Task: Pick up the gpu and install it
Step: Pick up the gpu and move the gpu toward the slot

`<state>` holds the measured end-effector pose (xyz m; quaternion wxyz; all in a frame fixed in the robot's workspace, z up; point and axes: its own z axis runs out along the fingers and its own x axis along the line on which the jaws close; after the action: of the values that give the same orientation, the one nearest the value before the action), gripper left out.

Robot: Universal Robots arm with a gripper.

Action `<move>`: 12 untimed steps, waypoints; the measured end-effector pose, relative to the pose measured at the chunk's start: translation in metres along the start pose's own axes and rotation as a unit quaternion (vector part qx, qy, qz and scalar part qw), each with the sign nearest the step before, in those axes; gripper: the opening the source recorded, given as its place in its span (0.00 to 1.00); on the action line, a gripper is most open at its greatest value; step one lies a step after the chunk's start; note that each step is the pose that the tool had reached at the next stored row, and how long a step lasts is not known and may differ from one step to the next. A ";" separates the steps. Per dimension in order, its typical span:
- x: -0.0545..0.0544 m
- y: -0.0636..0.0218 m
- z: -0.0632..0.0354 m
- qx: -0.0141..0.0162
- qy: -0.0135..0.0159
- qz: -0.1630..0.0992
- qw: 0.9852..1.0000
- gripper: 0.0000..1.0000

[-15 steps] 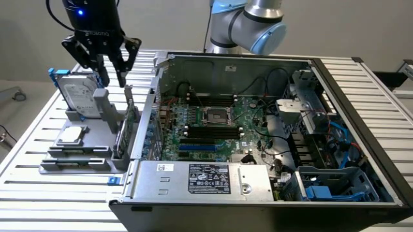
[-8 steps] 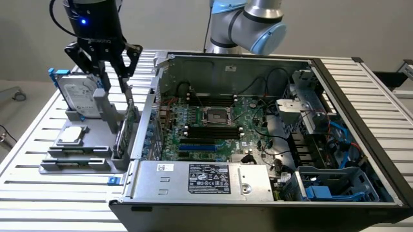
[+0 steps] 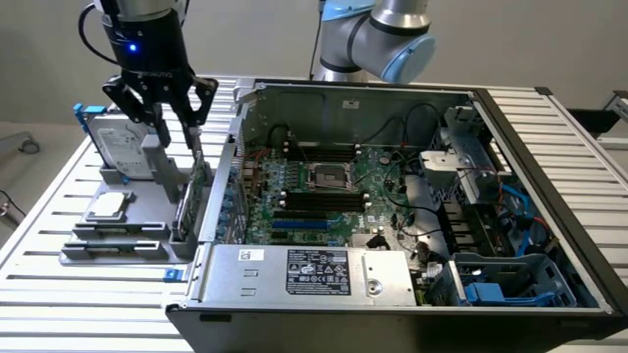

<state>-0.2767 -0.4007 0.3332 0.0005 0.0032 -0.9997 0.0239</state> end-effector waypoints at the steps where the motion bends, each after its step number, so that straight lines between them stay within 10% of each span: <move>1: 0.000 -0.0001 0.0018 0.000 0.000 -0.003 1.000 0.42; 12: 0.001 -0.0016 0.0219 0.000 -0.001 -0.028 1.000 0.42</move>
<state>-0.2774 -0.4034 0.3114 -0.0001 0.0317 -0.9992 0.0239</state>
